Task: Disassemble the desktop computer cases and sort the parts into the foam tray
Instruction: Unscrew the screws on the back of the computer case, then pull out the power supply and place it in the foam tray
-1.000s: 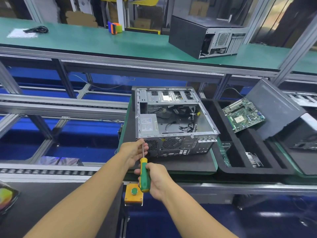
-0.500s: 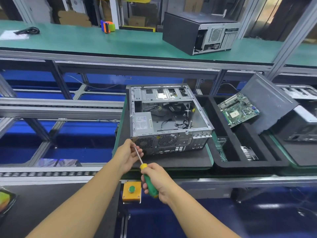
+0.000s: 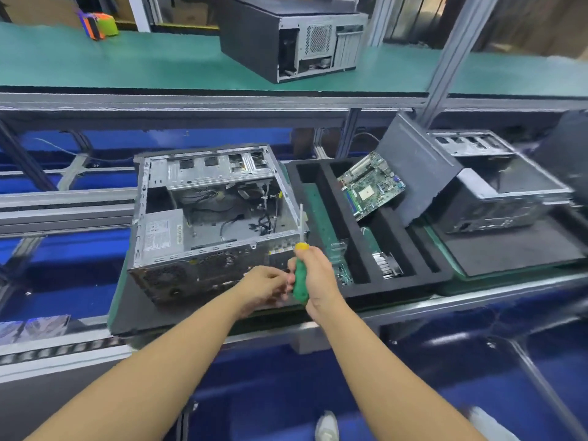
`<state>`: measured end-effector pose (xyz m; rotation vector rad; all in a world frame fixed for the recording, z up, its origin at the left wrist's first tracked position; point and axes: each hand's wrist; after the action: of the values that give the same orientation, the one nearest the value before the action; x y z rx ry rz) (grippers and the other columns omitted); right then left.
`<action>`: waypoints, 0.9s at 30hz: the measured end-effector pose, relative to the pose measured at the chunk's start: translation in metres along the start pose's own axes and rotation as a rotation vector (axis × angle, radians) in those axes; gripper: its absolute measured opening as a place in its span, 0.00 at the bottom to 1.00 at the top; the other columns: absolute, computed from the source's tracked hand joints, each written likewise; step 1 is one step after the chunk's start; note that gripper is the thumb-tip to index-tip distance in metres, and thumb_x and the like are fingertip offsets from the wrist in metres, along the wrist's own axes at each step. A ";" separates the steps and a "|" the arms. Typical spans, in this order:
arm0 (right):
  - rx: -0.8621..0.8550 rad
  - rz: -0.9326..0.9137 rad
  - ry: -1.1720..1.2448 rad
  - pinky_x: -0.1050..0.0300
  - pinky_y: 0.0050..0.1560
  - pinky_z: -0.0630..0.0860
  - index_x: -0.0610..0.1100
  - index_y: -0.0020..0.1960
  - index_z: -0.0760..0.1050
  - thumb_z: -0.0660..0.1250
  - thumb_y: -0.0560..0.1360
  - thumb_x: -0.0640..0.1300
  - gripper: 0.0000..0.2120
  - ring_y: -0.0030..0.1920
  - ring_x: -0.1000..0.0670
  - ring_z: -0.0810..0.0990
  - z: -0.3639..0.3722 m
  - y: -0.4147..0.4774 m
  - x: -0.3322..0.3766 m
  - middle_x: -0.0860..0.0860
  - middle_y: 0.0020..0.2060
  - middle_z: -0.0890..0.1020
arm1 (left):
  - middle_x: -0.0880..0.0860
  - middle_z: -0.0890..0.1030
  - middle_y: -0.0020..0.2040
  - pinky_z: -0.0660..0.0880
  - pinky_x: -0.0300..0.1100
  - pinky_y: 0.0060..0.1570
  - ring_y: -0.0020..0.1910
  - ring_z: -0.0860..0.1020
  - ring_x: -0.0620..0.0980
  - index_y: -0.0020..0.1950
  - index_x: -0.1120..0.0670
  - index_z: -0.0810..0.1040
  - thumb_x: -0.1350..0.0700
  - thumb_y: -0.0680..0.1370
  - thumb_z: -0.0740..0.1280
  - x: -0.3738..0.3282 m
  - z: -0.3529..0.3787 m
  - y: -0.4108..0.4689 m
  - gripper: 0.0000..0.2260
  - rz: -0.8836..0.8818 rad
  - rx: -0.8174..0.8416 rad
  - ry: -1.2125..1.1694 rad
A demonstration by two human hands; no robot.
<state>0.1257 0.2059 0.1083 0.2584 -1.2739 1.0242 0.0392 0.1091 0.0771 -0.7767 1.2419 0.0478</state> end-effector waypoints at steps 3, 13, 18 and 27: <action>-0.111 -0.043 -0.053 0.57 0.27 0.69 0.44 0.48 0.71 0.62 0.82 0.45 0.06 0.26 0.51 0.70 -0.063 0.026 0.032 0.49 0.32 0.74 | 0.58 0.79 0.38 0.73 0.36 0.31 0.33 0.76 0.48 0.48 0.64 0.82 0.62 0.82 0.64 -0.001 0.050 0.054 0.08 -0.031 -0.057 0.049; -0.076 -0.111 -0.694 0.52 0.34 0.76 0.49 0.51 0.72 0.62 0.80 0.48 0.03 0.29 0.52 0.75 -0.206 0.082 0.086 0.53 0.31 0.75 | 0.55 0.85 0.33 0.84 0.43 0.41 0.35 0.85 0.47 0.47 0.61 0.84 0.63 0.77 0.72 0.007 0.113 0.190 0.02 -0.208 -0.340 0.380; 0.048 -0.102 -0.650 0.56 0.30 0.75 0.50 0.51 0.73 0.63 0.80 0.48 0.03 0.29 0.53 0.75 -0.188 0.105 0.082 0.55 0.32 0.77 | 0.58 0.83 0.46 0.77 0.37 0.32 0.36 0.83 0.48 0.65 0.64 0.77 0.66 0.81 0.65 -0.006 0.112 0.192 0.13 -0.289 -0.215 0.303; 0.216 -0.142 -0.371 0.57 0.27 0.70 0.48 0.48 0.72 0.62 0.80 0.45 0.02 0.27 0.50 0.71 -0.115 0.124 0.096 0.48 0.34 0.75 | 0.51 0.82 0.32 0.72 0.38 0.26 0.24 0.79 0.46 0.55 0.57 0.80 0.57 0.84 0.58 -0.076 0.099 0.116 0.11 -0.148 0.222 0.548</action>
<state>0.1035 0.3992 0.1086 0.7217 -1.4521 1.0215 0.0438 0.2790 0.0943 -0.7059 1.6662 -0.4428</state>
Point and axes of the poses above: each hand's wrist, its own y-axis towards the middle knuckle, its own z-axis out of the palm, x = y × z
